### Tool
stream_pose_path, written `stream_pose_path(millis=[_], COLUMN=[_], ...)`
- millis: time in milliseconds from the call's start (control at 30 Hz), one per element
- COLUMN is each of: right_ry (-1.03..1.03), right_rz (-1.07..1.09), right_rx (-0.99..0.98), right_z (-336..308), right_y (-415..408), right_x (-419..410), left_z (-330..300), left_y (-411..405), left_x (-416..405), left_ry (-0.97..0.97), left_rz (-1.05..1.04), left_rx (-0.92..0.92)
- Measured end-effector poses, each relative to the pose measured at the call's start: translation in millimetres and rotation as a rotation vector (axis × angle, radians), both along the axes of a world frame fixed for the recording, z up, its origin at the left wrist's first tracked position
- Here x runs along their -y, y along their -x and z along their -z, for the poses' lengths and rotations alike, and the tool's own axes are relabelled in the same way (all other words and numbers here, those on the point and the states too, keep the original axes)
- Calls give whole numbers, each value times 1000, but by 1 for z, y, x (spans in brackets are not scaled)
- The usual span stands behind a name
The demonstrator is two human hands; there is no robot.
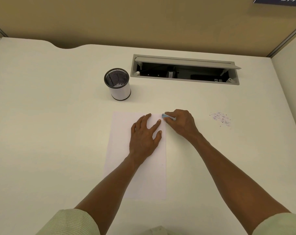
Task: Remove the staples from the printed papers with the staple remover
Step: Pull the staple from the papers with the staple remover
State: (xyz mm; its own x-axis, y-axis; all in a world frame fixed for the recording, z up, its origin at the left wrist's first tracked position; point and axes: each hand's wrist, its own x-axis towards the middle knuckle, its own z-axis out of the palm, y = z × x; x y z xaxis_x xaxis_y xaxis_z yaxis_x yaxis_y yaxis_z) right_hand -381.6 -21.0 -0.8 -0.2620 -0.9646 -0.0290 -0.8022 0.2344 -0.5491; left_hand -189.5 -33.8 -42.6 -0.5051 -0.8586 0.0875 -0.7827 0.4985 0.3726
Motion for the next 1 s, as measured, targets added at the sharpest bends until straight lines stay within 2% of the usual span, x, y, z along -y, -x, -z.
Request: stream_pose_path(millis=[200, 433, 500, 567, 800, 867, 1000], right_ry=[-76, -128, -135, -122, -47, -22, 43], right_rz=[44, 201, 226, 239, 217, 187, 151], right_rx=[239, 591, 641, 608, 59, 22, 77], right_z=[-2, -16, -17, -14, -8, -6, 0], right_y=[11, 12, 10, 6, -15, -16, -16], right_x=[12, 11, 6, 0, -18, -19, -20], left_z=[0, -1, -1, -2, -5, -7, -14], left_y=[0, 0, 1, 1, 2, 3, 1], left_x=[-1, -1, -1, -2, -1, 2, 20], left_ry=[7, -6, -6, -5, 5, 2, 20], left_rz=[-1, 1, -7, -15, -14, -5, 46], left_rx=[-1, 13, 9, 5, 18, 38, 114])
